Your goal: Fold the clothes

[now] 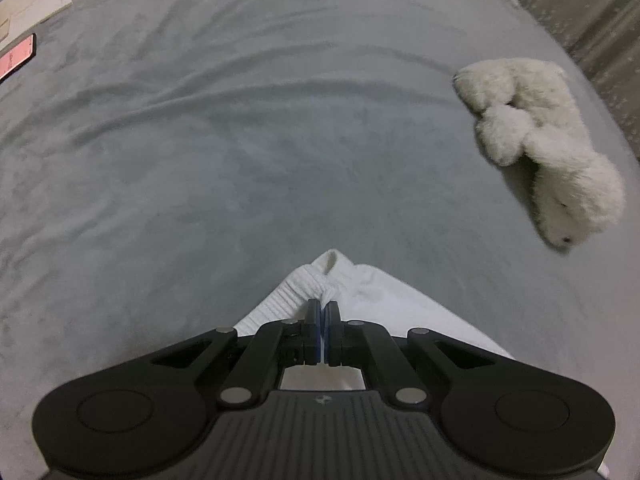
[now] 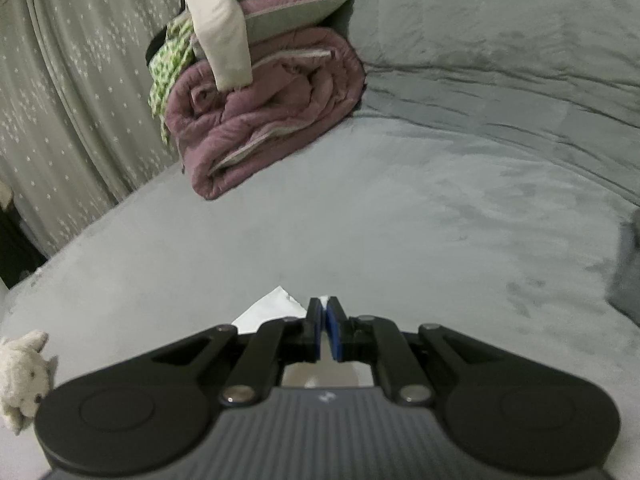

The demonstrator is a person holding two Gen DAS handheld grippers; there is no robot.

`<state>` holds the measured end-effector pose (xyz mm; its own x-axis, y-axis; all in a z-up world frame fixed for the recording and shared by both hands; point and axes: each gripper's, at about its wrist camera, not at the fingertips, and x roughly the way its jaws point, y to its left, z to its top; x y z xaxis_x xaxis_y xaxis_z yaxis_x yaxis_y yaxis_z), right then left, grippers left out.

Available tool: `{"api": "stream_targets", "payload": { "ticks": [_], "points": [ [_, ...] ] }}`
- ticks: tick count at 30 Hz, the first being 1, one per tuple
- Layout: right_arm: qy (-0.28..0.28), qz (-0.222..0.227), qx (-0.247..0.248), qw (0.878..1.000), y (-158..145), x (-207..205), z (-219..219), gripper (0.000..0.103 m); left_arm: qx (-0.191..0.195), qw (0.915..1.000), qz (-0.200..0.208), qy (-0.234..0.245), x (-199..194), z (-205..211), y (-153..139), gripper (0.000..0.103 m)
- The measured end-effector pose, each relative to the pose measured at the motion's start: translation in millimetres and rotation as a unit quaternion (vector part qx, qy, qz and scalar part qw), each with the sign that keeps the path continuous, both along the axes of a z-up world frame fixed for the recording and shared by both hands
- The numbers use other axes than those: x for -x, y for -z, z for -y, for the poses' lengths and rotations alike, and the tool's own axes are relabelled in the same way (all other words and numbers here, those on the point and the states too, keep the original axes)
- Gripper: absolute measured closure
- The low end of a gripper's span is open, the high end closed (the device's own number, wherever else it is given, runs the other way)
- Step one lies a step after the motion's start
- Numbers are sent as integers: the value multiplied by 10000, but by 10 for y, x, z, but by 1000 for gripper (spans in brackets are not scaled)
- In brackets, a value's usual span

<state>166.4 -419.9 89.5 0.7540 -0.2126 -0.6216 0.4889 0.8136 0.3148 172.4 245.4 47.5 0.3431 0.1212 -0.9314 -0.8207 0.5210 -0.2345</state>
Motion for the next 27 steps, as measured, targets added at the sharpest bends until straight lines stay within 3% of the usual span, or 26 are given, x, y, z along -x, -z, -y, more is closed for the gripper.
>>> {"api": "stream_targets", "payload": {
  "ticks": [4, 9, 27],
  "points": [
    [-80, -177, 167, 9997, 96, -351, -49, 98, 15, 9998, -81, -186, -114, -50, 91, 103],
    [-140, -240, 235, 9993, 160, -639, -100, 98, -20, 9993, 124, -347, -129, -85, 50, 103],
    [-289, -614, 466, 9966, 385, -1315, -278, 98, -49, 9980, 254, -577, -317, -187, 193, 103]
  ]
}}
